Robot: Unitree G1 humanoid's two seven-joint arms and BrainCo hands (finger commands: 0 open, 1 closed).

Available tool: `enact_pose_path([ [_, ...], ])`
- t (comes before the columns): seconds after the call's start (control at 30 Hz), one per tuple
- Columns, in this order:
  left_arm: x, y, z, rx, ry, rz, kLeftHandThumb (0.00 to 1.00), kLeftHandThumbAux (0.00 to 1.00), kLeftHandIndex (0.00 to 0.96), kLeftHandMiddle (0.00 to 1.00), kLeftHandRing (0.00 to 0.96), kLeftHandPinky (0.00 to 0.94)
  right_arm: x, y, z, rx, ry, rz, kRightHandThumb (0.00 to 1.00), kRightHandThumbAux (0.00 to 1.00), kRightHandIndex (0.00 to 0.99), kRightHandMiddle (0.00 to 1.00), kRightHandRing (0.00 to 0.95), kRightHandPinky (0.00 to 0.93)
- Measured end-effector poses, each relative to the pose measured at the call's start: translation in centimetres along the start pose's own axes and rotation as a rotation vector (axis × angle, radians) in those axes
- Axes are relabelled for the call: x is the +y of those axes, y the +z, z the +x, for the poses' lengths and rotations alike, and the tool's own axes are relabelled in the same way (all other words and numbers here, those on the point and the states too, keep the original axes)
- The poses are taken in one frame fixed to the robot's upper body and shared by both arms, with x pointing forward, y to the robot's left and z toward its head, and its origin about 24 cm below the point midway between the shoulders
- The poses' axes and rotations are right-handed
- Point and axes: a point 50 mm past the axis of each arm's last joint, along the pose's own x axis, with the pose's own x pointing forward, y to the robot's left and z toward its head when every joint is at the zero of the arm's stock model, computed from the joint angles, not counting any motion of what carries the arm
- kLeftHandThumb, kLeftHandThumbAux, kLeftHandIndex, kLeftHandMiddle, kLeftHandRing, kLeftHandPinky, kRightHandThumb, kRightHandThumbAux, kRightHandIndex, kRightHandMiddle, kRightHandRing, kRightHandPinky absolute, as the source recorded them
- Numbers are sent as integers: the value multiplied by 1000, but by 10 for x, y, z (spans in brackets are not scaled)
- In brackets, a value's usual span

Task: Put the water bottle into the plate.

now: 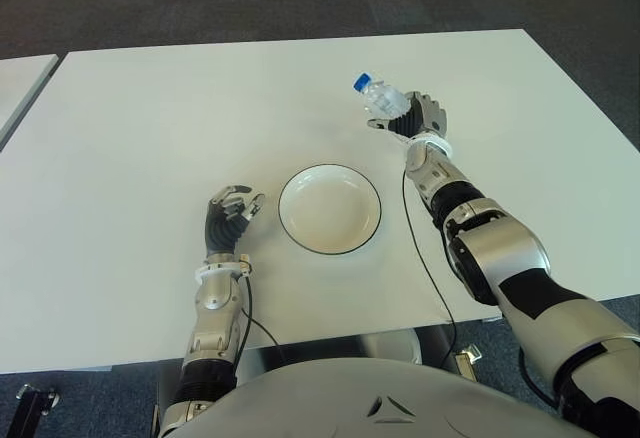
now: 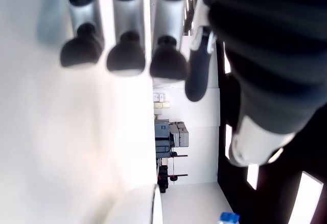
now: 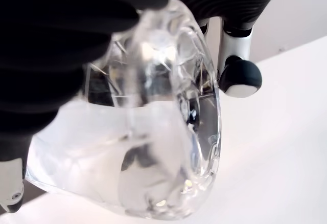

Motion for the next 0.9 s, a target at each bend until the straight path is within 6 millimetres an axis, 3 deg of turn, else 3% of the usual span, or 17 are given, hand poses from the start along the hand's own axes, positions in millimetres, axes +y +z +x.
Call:
enact_pose_path([
  [0.33, -1, 1, 0, -2, -2, -1, 699, 721, 436, 849, 848, 820, 0, 23, -10, -332, 74, 69, 708, 723, 439, 897, 885, 882],
  [0.9, -2, 0, 0, 0, -2, -4, 700, 720, 436, 855, 855, 832, 9, 27, -37, -706, 321, -57, 703, 726, 439, 876, 861, 847],
])
